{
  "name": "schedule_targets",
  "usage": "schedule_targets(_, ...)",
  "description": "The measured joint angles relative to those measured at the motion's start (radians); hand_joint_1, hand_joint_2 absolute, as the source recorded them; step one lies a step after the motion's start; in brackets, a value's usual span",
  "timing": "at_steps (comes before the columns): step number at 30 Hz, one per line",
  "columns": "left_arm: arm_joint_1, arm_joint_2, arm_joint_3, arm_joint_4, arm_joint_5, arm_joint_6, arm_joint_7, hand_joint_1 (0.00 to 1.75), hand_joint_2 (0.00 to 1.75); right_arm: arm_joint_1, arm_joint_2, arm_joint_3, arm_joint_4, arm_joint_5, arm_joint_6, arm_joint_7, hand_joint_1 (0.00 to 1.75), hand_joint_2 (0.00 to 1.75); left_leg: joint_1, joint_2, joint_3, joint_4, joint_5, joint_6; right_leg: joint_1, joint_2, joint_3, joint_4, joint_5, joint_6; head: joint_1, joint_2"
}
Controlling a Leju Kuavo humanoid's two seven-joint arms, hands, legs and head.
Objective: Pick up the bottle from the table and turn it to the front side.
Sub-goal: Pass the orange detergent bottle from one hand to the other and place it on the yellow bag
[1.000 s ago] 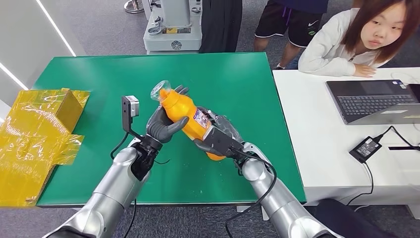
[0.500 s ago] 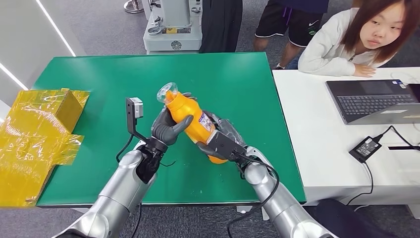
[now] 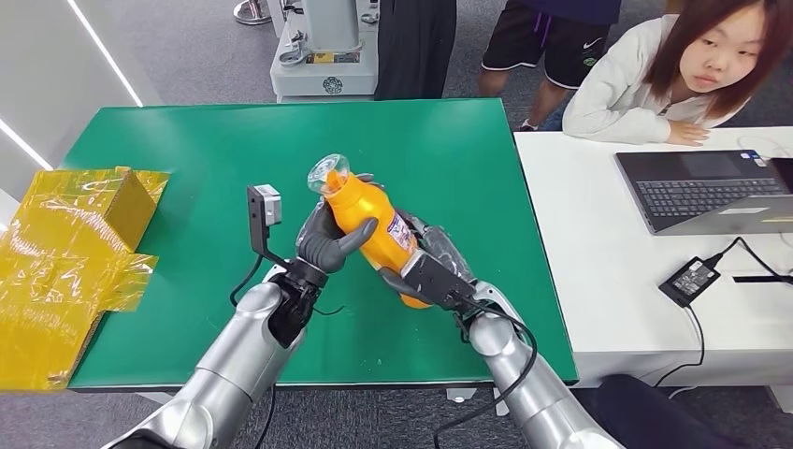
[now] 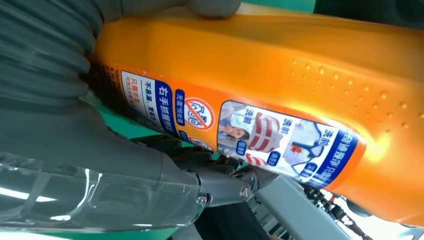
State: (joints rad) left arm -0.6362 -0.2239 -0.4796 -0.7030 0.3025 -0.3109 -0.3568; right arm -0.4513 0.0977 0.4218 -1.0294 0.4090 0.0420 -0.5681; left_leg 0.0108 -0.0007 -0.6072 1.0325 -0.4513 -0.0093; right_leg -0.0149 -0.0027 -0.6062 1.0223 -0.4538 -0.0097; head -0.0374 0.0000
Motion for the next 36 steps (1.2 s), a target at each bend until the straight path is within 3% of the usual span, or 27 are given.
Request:
schedule_targets(1, -0.003, 0.000, -0.010, -0.002, -0.036, 0.022, -0.018, 1.75, 1.75, 0.011, -0.004, -0.007, -0.015, 0.002, -0.003, 0.001, 0.45, 1.75, 0.000, 0.000, 0.000, 0.000, 0.000, 0.000, 0.000, 0.000, 0.000, 0.000, 0.000, 0.000, 0.000, 0.000)
schedule_targets(3, -0.011, 0.002, -0.027, -0.007, -0.111, 0.063, -0.048, 1.75, 1.75, 0.034, -0.011, -0.023, -0.047, 0.007, -0.007, 0.003, 0.00, 1.75, 0.000, 0.000, 0.000, 0.000, 0.000, 0.000, 0.000, 0.000, 0.000, 0.000, 0.000, 0.000, 0.000, 0.000)
schedule_targets(6, -0.024, 0.011, -0.039, -0.018, -0.209, 0.134, -0.077, 1.75, 1.75, 0.064, -0.021, -0.049, -0.094, 0.010, -0.011, 0.004, 0.00, 1.75, 0.000, 0.000, 0.000, 0.000, 0.000, 0.000, 0.000, 0.000, 0.000, 0.000, 0.000, 0.000, 0.000, 0.000)
schedule_targets(10, -0.056, 0.054, -0.046, -0.044, -0.466, 0.323, -0.117, 1.75, 1.75, 0.116, -0.044, -0.088, -0.160, 0.006, 0.000, -0.014, 0.00, 1.75, 0.000, 0.000, 0.000, 0.000, 0.000, 0.000, 0.000, 0.000, 0.000, 0.000, 0.000, 0.000, 0.000, 0.000)
schedule_targets(15, -0.091, 0.103, -0.061, -0.083, -0.740, 0.454, -0.108, 1.75, 1.75, 0.137, -0.054, -0.104, -0.202, 0.002, 0.014, -0.030, 0.00, 1.75, 0.000, 0.001, 0.000, 0.000, 0.000, 0.000, 0.000, 0.001, 0.000, 0.001, 0.000, -0.001, 0.000, 0.000)
schedule_targets(20, -0.119, 0.135, -0.074, -0.106, -0.893, 0.528, -0.081, 1.75, 1.75, 0.133, -0.055, -0.106, -0.217, -0.001, 0.018, -0.033, 0.00, 1.75, 0.000, 0.001, 0.000, 0.000, 0.000, 0.000, 0.000, 0.001, 0.000, 0.001, 0.000, -0.001, 0.000, 0.000)
schedule_targets(27, -0.131, 0.157, -0.085, -0.119, -0.971, 0.557, -0.059, 1.75, 1.75, 0.127, -0.056, -0.106, -0.224, -0.010, 0.018, -0.035, 0.00, 1.75, 0.000, 0.001, 0.000, 0.000, 0.000, 0.000, 0.000, 0.001, 0.000, 0.001, 0.000, 0.000, 0.000, 0.000)
schedule_targets(36, -0.182, 0.202, -0.124, -0.116, -1.497, 0.705, 0.091, 1.75, 1.75, 0.128, -0.068, -0.106, -0.255, -0.042, 0.013, -0.030, 0.00, 1.75, 0.000, 0.001, 0.000, 0.000, 0.000, 0.000, 0.000, 0.001, 0.000, 0.001, 0.000, -0.001, 0.000, 0.000)
